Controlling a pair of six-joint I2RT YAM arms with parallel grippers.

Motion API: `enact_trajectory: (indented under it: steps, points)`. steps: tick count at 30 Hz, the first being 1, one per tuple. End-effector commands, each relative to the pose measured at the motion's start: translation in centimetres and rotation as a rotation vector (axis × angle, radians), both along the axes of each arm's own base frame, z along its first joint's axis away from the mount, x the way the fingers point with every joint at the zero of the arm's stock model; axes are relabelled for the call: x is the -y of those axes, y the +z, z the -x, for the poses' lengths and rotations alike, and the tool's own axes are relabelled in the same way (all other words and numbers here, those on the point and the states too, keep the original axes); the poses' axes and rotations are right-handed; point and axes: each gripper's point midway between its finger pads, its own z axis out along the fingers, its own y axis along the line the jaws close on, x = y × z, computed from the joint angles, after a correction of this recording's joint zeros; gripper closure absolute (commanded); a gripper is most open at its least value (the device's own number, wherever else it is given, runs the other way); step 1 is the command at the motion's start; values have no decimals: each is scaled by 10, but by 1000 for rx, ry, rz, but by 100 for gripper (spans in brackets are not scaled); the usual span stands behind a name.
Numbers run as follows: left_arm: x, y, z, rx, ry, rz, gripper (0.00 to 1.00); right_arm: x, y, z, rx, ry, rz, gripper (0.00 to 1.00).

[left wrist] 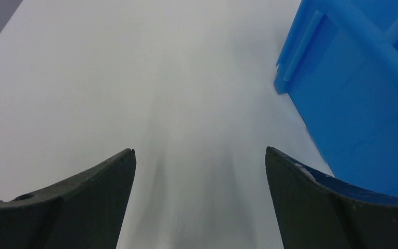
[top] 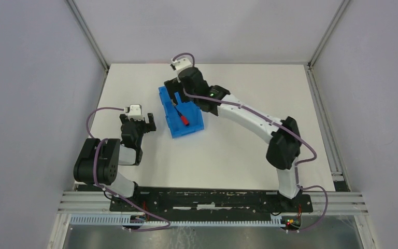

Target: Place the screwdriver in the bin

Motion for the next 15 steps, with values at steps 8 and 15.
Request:
enact_trajectory:
  steps: [8,15]
  points:
    - [1,15,-4,53,-2,32,0,164,89,3,239,-163,-80,2]
    - [1,15,-4,53,-3,32,0,294,-5,39,214,-408,5,2]
